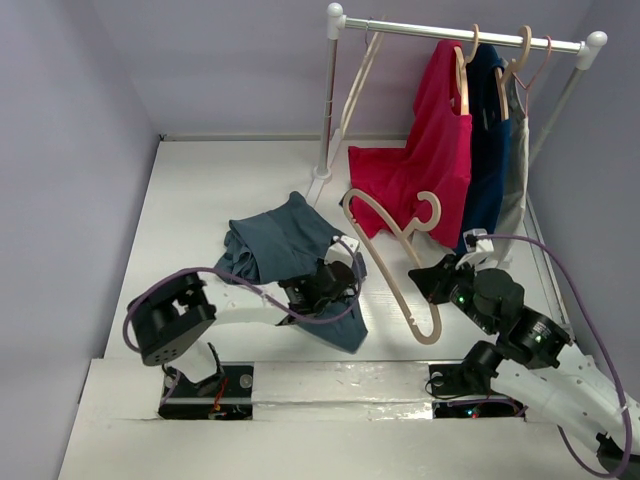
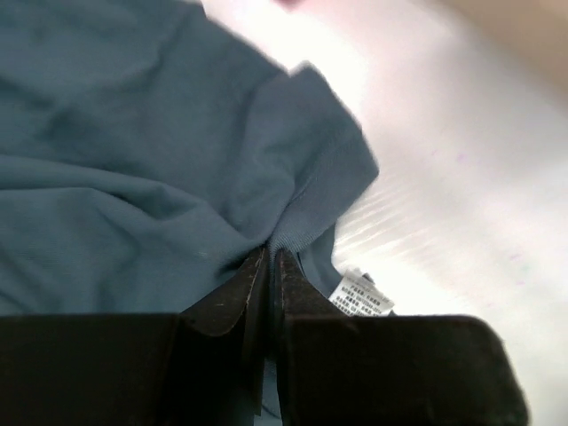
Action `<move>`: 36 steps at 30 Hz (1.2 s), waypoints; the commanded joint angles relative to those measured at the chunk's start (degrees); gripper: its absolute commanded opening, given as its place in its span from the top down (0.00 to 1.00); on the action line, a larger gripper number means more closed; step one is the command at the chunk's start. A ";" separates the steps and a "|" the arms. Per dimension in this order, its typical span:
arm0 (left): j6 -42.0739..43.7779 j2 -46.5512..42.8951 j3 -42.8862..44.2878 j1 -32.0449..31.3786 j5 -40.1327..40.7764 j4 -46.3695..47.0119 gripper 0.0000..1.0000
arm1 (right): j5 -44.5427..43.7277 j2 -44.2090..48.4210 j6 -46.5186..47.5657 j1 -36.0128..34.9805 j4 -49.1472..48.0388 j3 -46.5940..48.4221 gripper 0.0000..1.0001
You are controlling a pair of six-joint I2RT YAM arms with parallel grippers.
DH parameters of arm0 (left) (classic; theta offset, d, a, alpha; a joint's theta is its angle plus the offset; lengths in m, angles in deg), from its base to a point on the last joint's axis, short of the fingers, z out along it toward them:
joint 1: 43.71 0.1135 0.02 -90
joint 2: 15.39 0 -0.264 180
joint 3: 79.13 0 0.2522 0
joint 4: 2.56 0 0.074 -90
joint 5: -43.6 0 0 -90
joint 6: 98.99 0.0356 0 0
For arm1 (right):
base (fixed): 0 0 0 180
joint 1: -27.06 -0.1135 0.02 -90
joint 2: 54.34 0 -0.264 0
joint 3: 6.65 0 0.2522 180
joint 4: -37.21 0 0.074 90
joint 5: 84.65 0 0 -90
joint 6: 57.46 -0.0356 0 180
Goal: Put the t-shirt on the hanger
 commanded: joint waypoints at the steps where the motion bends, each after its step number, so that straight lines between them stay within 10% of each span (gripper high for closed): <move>1: -2.59 -5.27 -1.04 0.18 2.81 3.52 1.00 | 0.98 1.42 -0.55 -0.06 -0.31 0.67 1.00; 36: -8.30 -9.23 -0.43 16.09 -8.79 12.48 1.00 | 18.03 -0.51 1.65 -0.06 21.14 13.60 1.00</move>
